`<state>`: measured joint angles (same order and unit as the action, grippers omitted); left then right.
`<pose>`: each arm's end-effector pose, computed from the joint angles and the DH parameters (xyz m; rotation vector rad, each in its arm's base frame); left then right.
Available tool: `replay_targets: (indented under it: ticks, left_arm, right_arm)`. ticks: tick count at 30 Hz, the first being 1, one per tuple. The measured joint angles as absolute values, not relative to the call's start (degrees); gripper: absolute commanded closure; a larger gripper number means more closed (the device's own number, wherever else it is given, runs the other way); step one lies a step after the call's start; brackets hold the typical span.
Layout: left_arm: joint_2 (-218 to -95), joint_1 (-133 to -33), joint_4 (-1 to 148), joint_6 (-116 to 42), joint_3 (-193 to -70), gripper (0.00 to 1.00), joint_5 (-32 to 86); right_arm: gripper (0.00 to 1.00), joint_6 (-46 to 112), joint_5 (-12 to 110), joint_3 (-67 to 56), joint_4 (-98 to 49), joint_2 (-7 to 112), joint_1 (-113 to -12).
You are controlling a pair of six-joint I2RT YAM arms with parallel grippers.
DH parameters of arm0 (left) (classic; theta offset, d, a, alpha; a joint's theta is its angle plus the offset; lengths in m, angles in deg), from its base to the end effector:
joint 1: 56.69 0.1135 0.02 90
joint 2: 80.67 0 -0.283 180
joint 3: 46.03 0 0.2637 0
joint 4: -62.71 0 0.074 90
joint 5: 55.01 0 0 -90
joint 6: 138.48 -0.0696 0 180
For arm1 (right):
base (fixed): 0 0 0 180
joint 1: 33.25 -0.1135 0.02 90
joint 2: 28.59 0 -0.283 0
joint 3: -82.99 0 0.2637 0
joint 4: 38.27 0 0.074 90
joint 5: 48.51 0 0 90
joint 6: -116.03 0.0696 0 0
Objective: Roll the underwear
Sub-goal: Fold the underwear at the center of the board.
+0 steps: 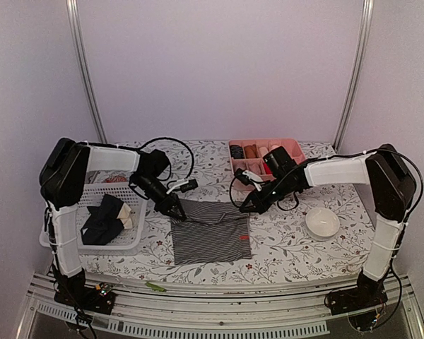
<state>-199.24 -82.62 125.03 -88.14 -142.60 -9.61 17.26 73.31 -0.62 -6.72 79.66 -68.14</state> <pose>0.3492 -0.2241 0.1403 1.5345 2.2783 -1.1020 0.3255 0.2717 0.1617 -1.1552 2.2887 0.8846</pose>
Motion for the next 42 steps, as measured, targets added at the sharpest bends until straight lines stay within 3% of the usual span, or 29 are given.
replay_targets:
  ticks: [5, 17, 29, 42]
  left_arm:
    - [-196.7, -84.8, 121.9, -87.1, -135.1, 1.0, -9.2]
    - [-184.9, -85.2, 120.1, -86.4, -131.4, 1.0, -9.5]
    - [-185.0, -88.5, 115.3, -84.1, -119.3, 1.0, -9.0]
    - [-183.3, -88.8, 113.5, -83.6, -118.3, 1.0, -7.8]
  right_arm:
    - [1.0, 18.2, 74.6, 4.3, -8.1, 79.3, -70.2]
    - [1.0, 19.0, 75.3, 8.8, -7.6, 69.3, -70.9]
    - [1.0, 23.0, 77.2, 19.8, -12.7, 70.6, -75.4]
    - [1.0, 23.9, 77.8, 18.3, -12.6, 70.3, -76.1]
